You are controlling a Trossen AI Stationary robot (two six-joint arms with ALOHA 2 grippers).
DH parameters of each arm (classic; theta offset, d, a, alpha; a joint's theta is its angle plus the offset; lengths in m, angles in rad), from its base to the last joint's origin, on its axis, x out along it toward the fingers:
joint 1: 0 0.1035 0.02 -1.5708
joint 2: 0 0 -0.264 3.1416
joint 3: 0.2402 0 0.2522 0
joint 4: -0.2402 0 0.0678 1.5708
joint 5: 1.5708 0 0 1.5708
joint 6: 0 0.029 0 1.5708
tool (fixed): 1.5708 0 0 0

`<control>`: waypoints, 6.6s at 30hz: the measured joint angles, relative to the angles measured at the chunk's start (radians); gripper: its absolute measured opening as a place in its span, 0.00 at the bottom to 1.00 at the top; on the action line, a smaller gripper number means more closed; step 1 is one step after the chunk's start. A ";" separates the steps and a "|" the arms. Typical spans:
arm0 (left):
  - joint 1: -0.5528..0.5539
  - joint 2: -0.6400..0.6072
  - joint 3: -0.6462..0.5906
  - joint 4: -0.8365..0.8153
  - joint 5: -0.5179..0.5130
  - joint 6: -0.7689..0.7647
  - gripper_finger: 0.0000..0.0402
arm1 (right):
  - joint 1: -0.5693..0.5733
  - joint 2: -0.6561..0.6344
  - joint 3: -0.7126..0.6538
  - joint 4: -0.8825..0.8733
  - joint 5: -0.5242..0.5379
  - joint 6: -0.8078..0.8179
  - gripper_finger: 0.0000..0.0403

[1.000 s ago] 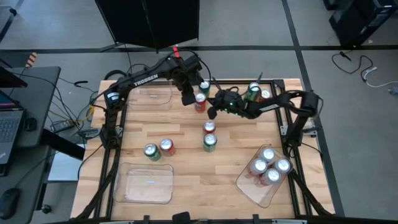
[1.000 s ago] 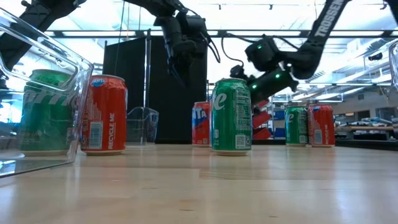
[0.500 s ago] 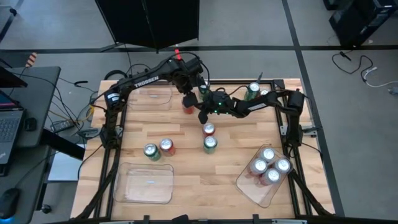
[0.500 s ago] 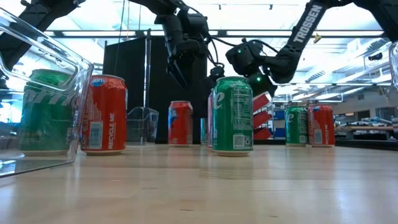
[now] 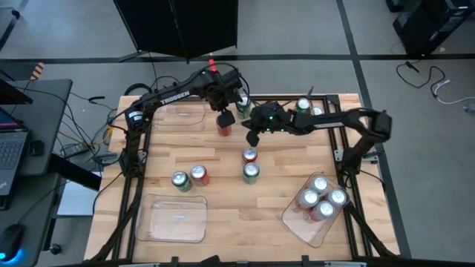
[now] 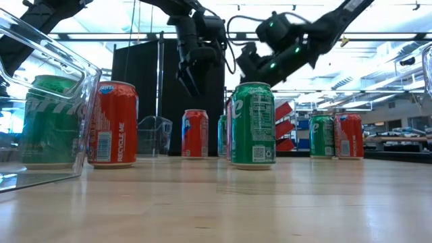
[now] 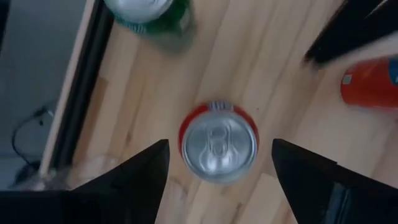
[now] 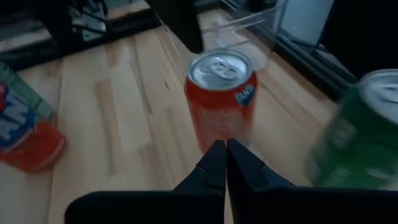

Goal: Sort soda cans
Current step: Put the orange soda can into the top left transparent bin

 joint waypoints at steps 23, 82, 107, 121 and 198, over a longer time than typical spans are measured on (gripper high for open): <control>0.052 0.081 -0.001 -0.015 0.096 -0.013 0.71 | -0.003 -0.196 -0.113 -0.093 0.032 -0.034 0.00; 0.054 0.134 0.033 -0.051 0.168 0.055 0.71 | 0.015 -0.088 -0.113 0.043 -0.048 -0.019 0.11; 0.043 0.133 0.080 -0.113 0.176 0.007 0.71 | 0.015 -0.087 -0.113 0.041 -0.048 -0.017 0.27; 0.043 0.131 0.082 -0.121 0.256 0.058 0.90 | 0.015 -0.087 -0.113 0.041 -0.048 -0.019 0.27; 0.005 0.117 0.178 -0.187 -0.009 0.034 0.72 | 0.015 -0.087 -0.113 0.003 -0.048 -0.019 0.27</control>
